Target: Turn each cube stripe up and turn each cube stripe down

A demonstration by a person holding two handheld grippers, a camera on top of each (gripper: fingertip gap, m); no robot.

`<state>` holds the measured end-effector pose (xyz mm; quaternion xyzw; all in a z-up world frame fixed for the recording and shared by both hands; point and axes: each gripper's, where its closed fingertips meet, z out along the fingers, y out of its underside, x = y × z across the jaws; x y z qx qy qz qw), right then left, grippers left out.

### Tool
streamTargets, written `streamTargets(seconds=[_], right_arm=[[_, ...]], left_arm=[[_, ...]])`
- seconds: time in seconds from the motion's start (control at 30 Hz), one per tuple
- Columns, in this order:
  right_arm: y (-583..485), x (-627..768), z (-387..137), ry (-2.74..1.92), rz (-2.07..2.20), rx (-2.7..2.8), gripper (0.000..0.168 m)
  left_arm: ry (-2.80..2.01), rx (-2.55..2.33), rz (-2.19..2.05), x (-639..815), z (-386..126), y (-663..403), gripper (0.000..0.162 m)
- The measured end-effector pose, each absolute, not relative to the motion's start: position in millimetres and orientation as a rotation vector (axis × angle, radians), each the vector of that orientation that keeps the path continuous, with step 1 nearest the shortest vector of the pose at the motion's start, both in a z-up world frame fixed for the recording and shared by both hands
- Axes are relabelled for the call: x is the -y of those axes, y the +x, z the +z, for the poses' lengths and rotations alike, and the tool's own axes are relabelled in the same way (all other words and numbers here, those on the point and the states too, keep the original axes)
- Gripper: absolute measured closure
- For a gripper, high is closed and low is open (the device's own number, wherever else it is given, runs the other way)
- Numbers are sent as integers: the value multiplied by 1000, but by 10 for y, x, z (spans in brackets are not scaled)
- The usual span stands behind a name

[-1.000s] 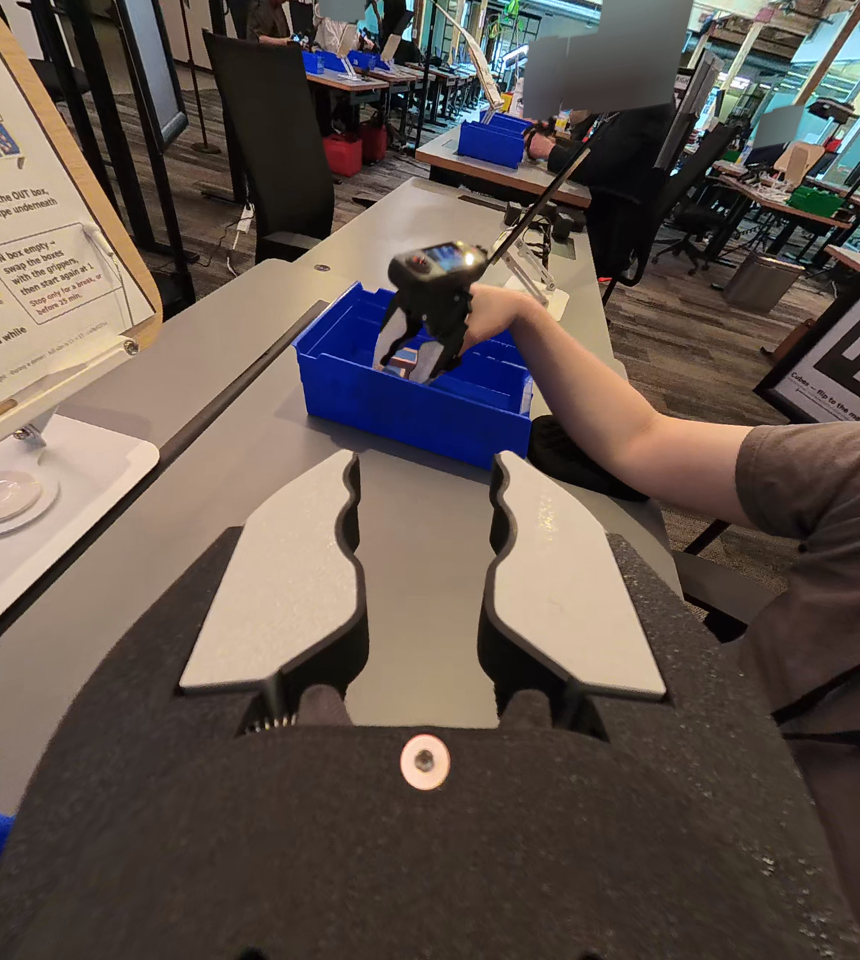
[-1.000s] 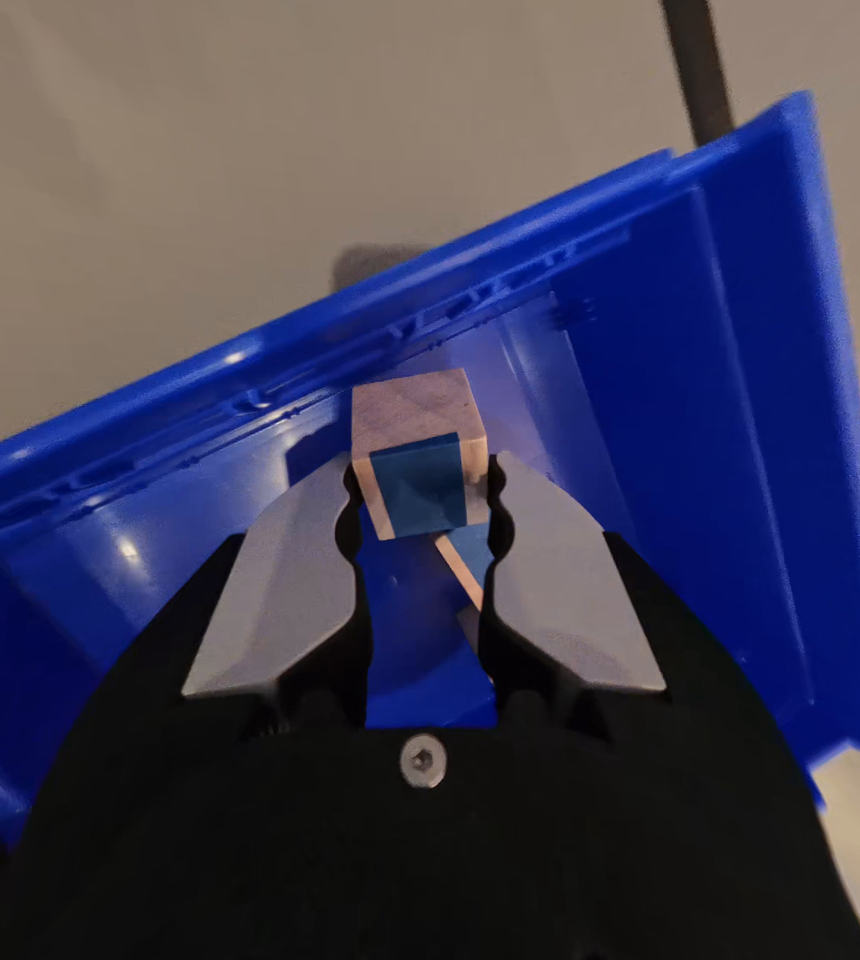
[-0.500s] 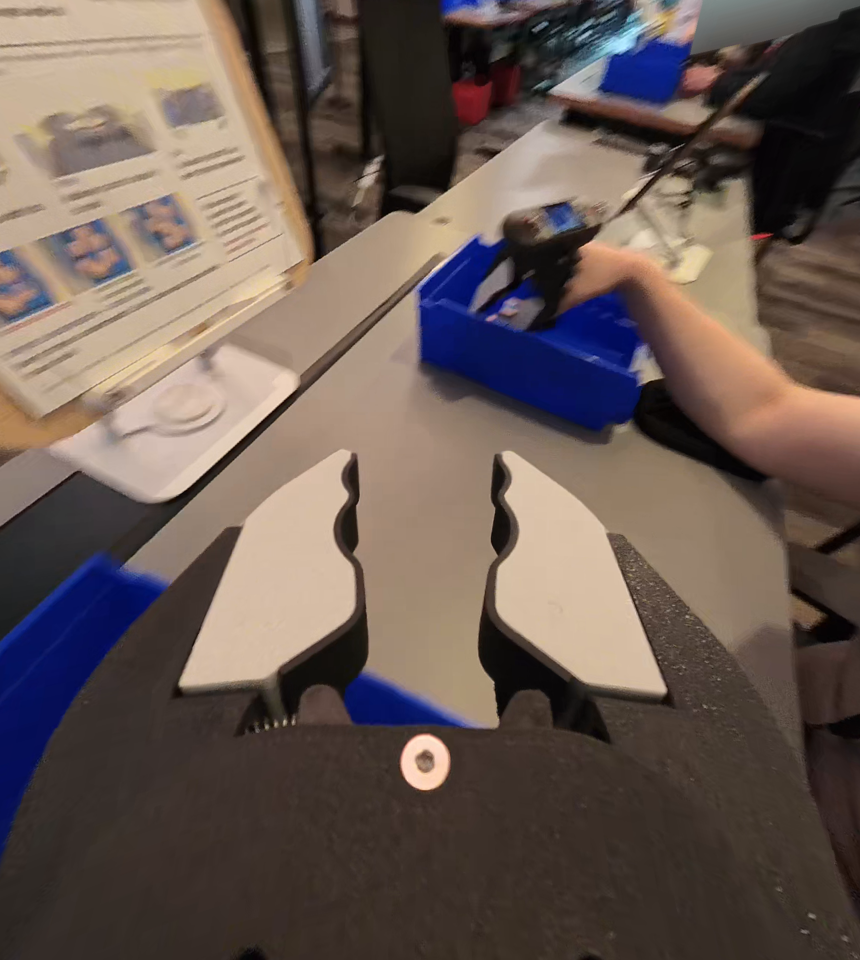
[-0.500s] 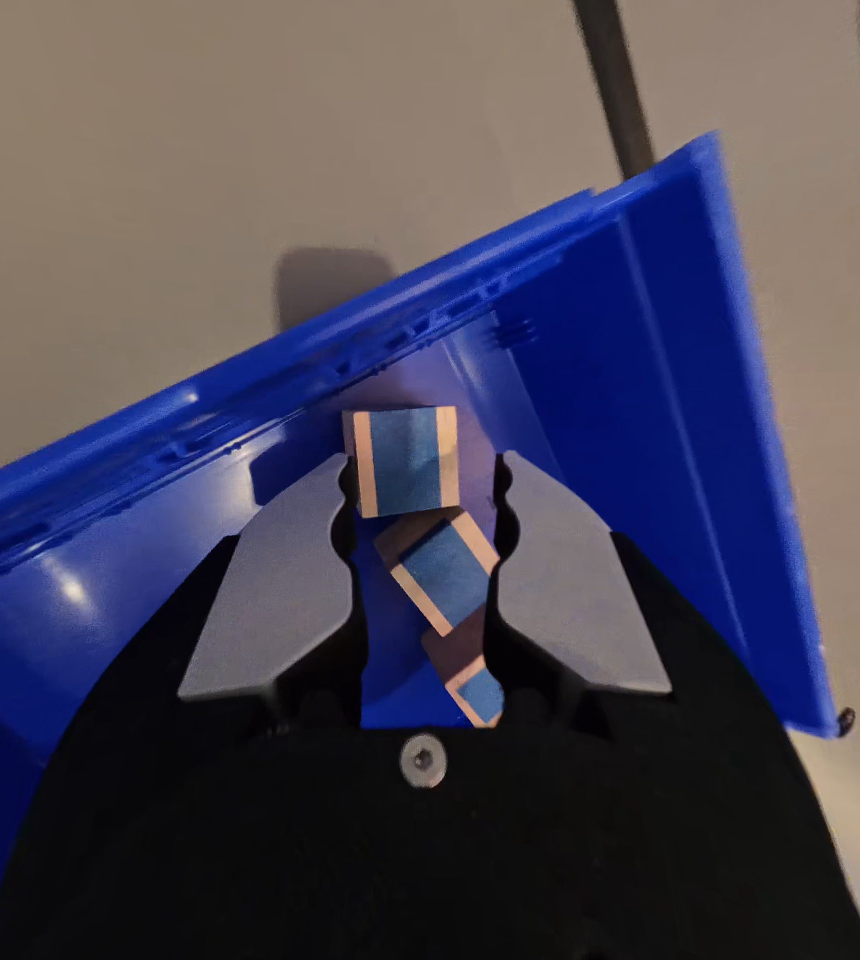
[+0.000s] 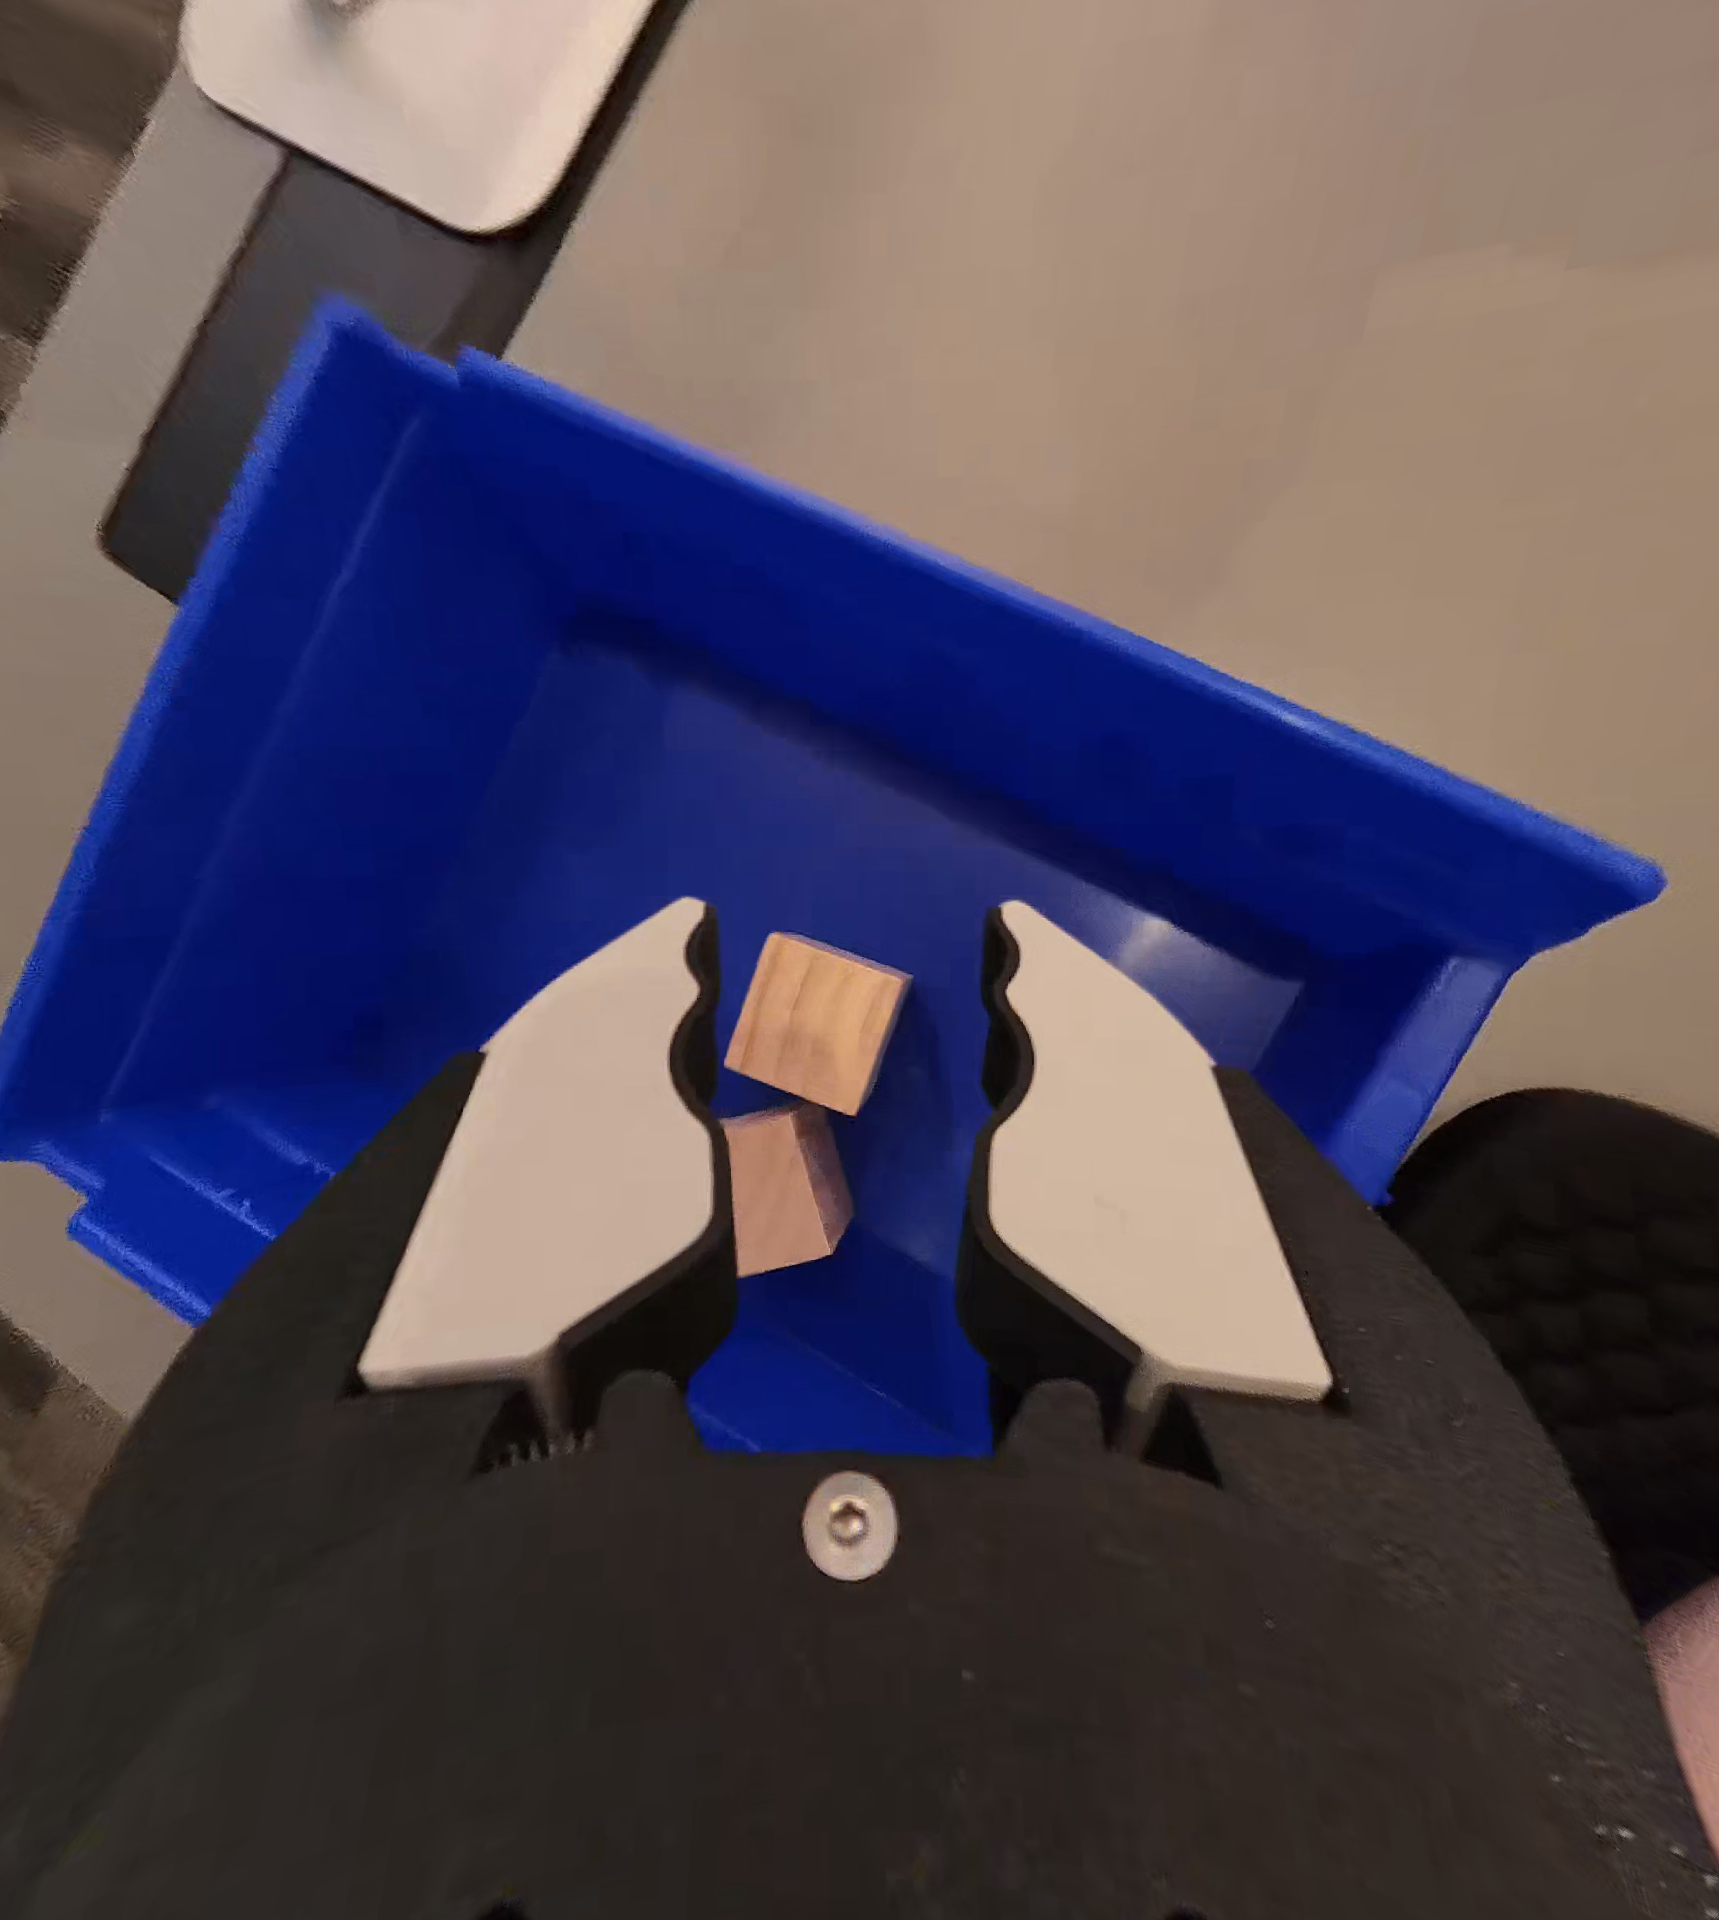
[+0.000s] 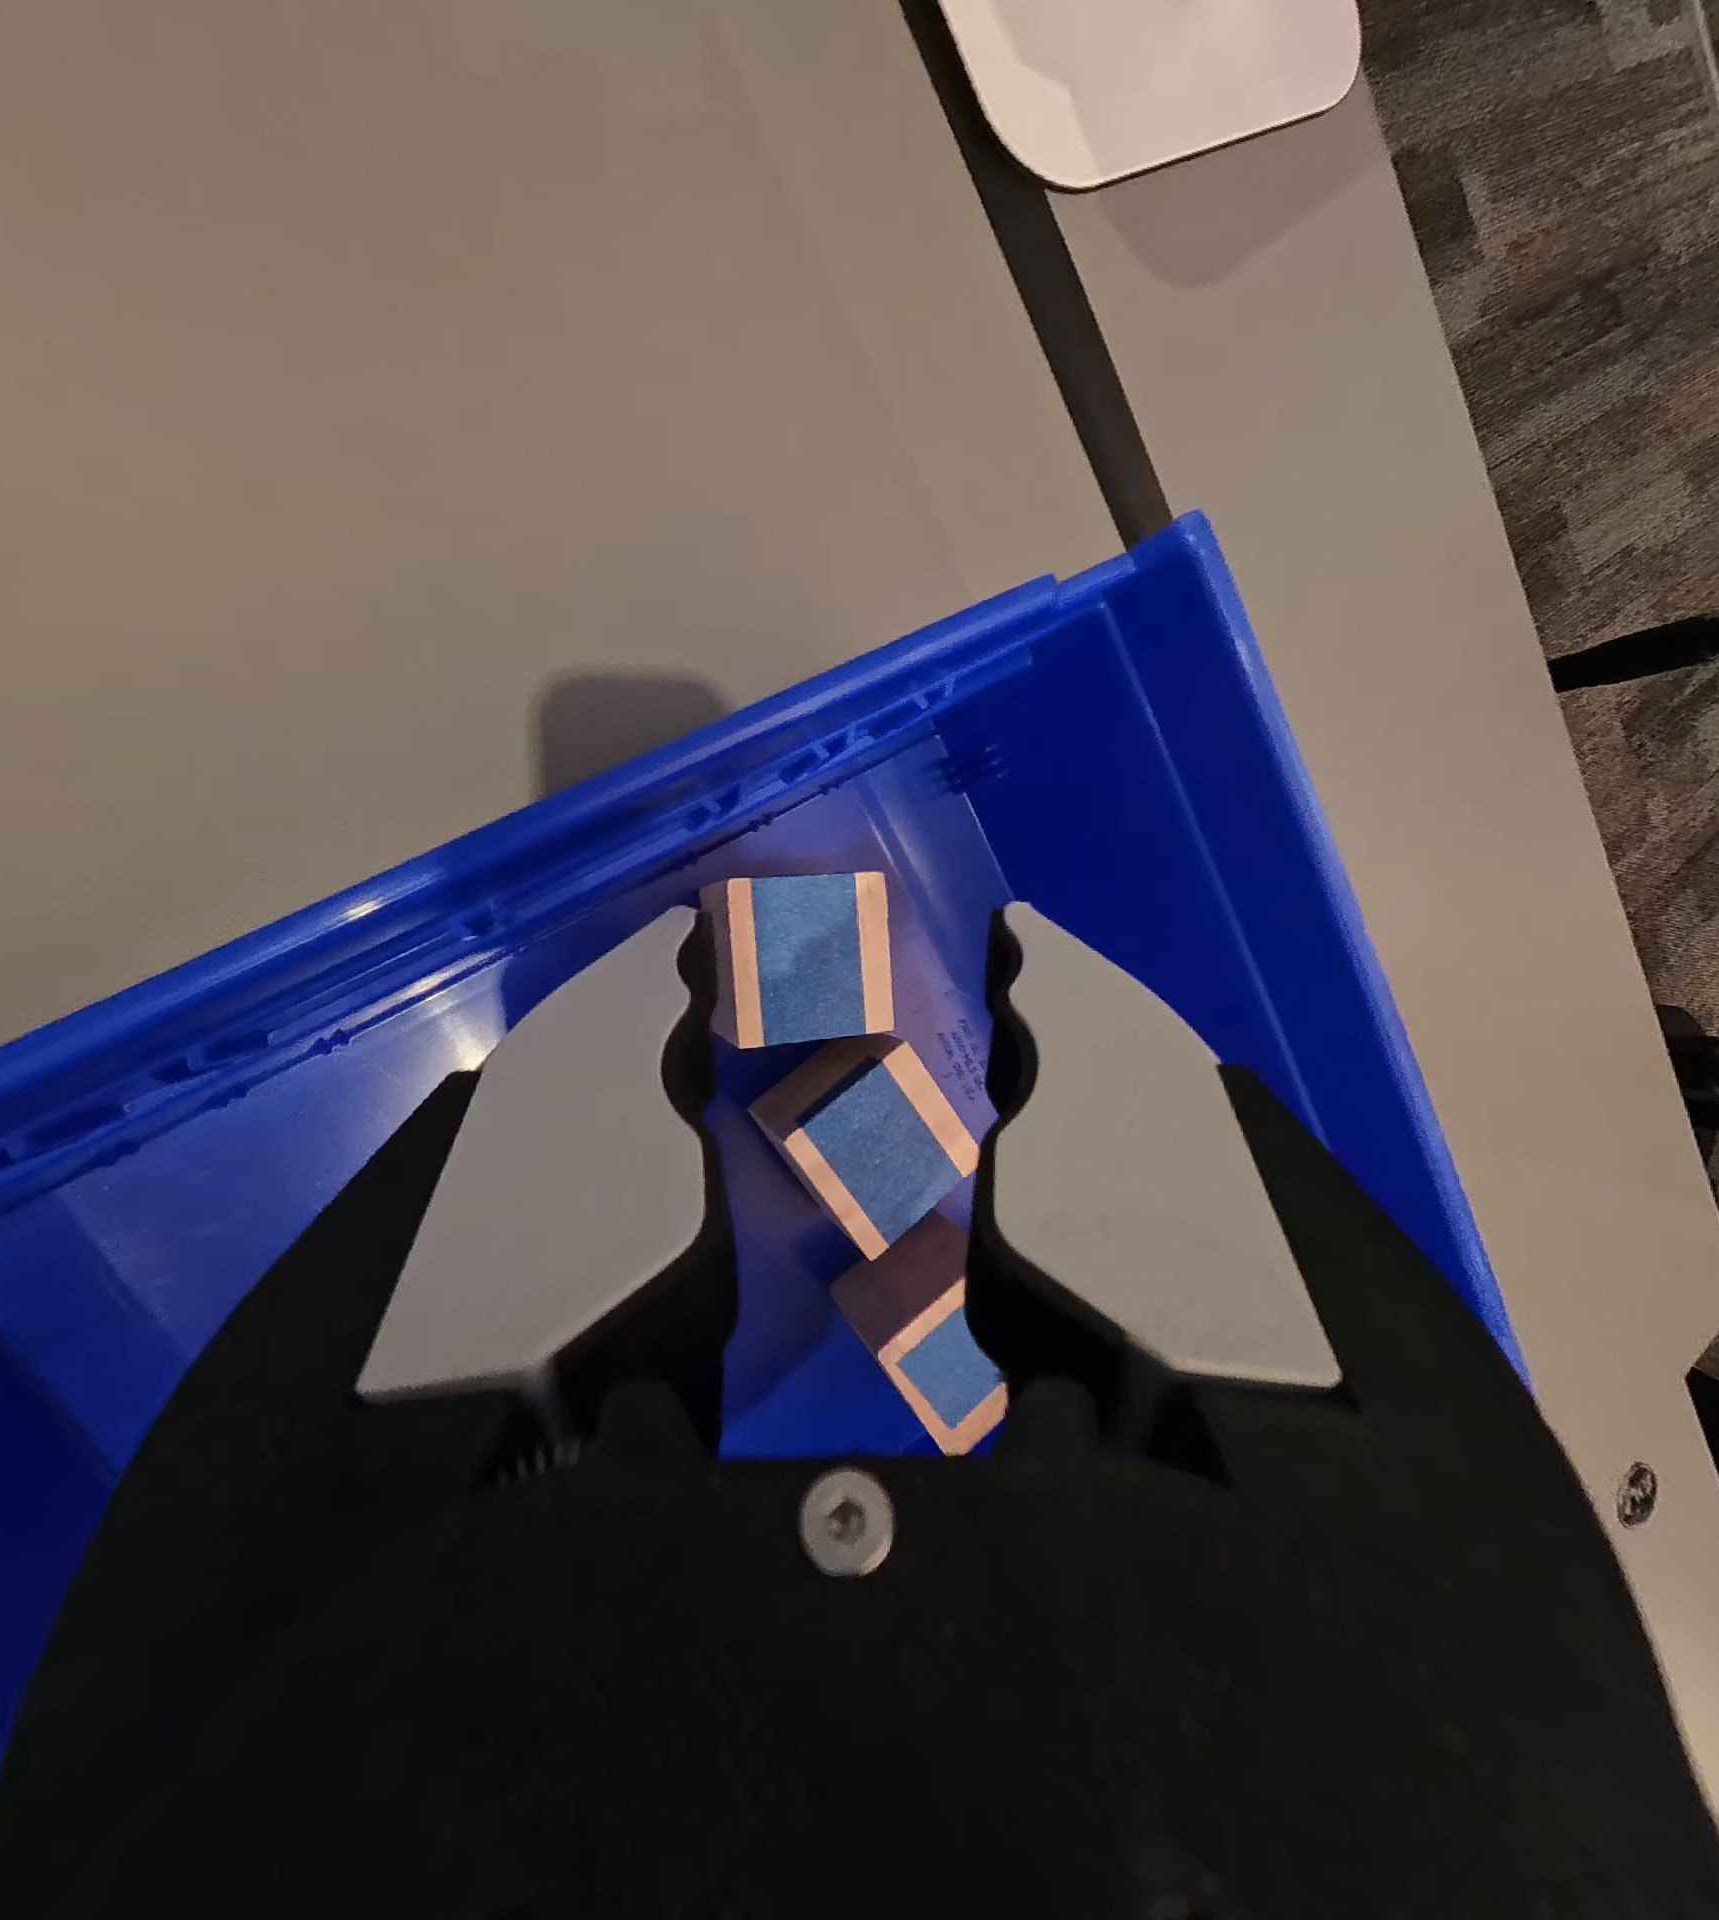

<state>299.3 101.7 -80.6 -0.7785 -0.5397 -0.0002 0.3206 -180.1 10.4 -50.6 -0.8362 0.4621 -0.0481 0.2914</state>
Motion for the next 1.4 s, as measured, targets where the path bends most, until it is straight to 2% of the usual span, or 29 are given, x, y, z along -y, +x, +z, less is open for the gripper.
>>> streamTargets(seconds=[0.27,0.3,0.47,1.07,1.27,1.4], right_arm=[[2970,-992,-736,-2028,54,1392,117],[2969,-990,-721,-2023,57,1389,117],[2938,-968,-694,-2010,73,1394,118],[2856,-938,-773,-2023,105,1435,117],[2871,-939,-778,-2032,111,1432,117],[2874,-951,-708,-2010,87,1421,118]], left_arm=[[-2402,-1323,9,-104,-925,-1979,106],[-2427,-1329,39,-98,-972,-2026,110],[-2520,-1338,64,-99,-1148,-2120,109],[-2601,-1388,8,-149,-1421,-2171,109],[-2588,-1429,51,-134,-1381,-2165,112],[-2478,-1366,120,-193,-1041,-2125,112]])
